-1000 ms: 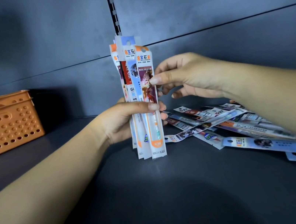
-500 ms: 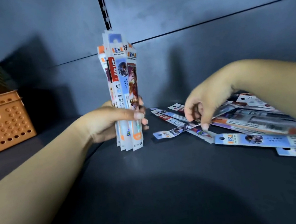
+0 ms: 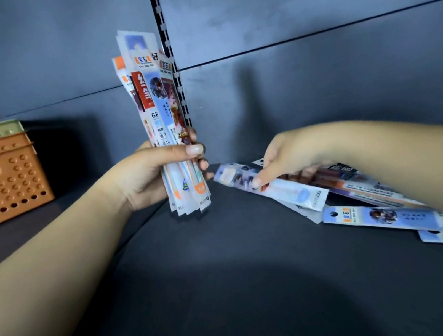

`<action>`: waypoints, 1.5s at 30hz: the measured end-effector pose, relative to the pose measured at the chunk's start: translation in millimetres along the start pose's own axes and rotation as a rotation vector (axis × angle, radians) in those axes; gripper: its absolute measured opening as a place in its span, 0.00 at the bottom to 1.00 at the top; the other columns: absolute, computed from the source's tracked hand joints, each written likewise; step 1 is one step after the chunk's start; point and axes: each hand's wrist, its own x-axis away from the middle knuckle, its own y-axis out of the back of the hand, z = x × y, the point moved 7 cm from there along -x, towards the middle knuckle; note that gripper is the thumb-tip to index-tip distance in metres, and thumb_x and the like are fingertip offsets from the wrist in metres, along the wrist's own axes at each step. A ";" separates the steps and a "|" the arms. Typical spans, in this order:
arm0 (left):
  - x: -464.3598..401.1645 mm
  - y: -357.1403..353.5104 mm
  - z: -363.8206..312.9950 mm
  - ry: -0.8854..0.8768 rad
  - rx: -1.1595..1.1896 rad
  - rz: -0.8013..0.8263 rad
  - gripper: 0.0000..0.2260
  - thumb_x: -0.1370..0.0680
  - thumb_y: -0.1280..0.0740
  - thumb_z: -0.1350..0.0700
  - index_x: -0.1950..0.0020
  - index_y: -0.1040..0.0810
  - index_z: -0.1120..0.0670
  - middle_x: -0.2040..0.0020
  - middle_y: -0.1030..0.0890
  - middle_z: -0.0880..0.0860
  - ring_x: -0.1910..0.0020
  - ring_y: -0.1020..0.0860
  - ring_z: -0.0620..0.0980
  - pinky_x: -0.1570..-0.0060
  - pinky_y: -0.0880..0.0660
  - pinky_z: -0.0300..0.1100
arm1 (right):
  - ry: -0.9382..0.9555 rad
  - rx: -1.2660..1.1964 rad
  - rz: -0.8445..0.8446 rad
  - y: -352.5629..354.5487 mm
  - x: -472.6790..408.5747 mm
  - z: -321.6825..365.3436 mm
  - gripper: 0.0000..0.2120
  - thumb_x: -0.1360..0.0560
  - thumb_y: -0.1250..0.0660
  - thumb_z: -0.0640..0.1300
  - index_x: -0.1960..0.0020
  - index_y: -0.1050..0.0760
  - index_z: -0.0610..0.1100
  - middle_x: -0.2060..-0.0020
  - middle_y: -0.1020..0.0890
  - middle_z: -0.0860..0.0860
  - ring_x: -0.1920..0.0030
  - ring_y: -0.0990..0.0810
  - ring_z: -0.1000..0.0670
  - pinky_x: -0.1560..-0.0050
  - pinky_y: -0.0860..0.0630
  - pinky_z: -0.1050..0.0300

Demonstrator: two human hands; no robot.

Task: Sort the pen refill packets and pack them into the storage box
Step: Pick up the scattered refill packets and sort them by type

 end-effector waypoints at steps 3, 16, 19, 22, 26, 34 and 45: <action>0.0 -1.9 1.5 0.012 0.002 0.026 0.20 0.50 0.19 0.55 0.65 0.23 0.52 0.71 0.24 0.49 0.69 0.22 0.47 0.59 0.21 0.45 | -0.033 0.053 -0.059 2.8 -0.4 0.3 0.17 0.29 0.33 0.54 0.67 0.29 0.41 0.72 0.29 0.48 0.75 0.34 0.51 0.78 0.35 0.66; -0.2 -3.1 8.6 0.072 -0.011 0.052 0.20 0.51 0.18 0.56 0.65 0.23 0.51 0.70 0.23 0.49 0.69 0.22 0.48 0.56 0.21 0.45 | -0.103 0.448 -0.069 -8.7 13.5 11.1 0.24 0.30 0.37 0.62 0.62 0.32 0.40 0.64 0.27 0.46 0.66 0.30 0.46 0.66 0.36 0.57; 0.0 -2.9 10.1 0.081 -0.021 0.051 0.20 0.51 0.19 0.56 0.65 0.23 0.51 0.70 0.23 0.49 0.69 0.21 0.48 0.56 0.21 0.45 | -0.091 0.438 -0.082 -8.1 13.1 15.1 0.23 0.31 0.34 0.60 0.69 0.36 0.42 0.73 0.32 0.47 0.73 0.35 0.47 0.70 0.39 0.58; 0.3 -1.4 8.5 0.071 -0.018 0.053 0.20 0.51 0.19 0.55 0.65 0.23 0.51 0.70 0.23 0.49 0.69 0.21 0.48 0.56 0.21 0.45 | -0.092 0.360 -0.086 -7.1 12.8 12.9 0.22 0.33 0.31 0.58 0.70 0.35 0.43 0.72 0.32 0.48 0.71 0.34 0.47 0.69 0.38 0.57; -0.6 -2.3 4.6 0.056 -0.018 0.072 0.19 0.50 0.19 0.55 0.65 0.24 0.51 0.70 0.24 0.48 0.69 0.22 0.47 0.56 0.22 0.45 | -0.100 0.315 -0.074 -8.4 9.9 10.4 0.21 0.35 0.30 0.59 0.67 0.31 0.42 0.69 0.29 0.48 0.68 0.31 0.46 0.66 0.35 0.57; -0.8 -2.2 9.0 0.072 -0.020 0.049 0.20 0.50 0.19 0.56 0.64 0.25 0.52 0.70 0.23 0.48 0.69 0.22 0.47 0.56 0.21 0.45 | -0.136 0.126 0.032 -14.8 7.1 9.3 0.14 0.34 0.27 0.47 0.65 0.28 0.38 0.74 0.26 0.44 0.74 0.28 0.47 0.72 0.28 0.61; 0.0 9.0 4.1 0.012 0.019 -0.079 0.11 0.40 0.28 0.65 0.65 0.24 0.52 0.70 0.23 0.49 0.69 0.21 0.47 0.59 0.20 0.43 | 0.304 -0.826 -0.304 32.9 4.6 26.3 0.05 0.26 0.36 0.37 0.60 0.27 0.42 0.70 0.16 0.47 0.70 0.18 0.50 0.62 0.19 0.56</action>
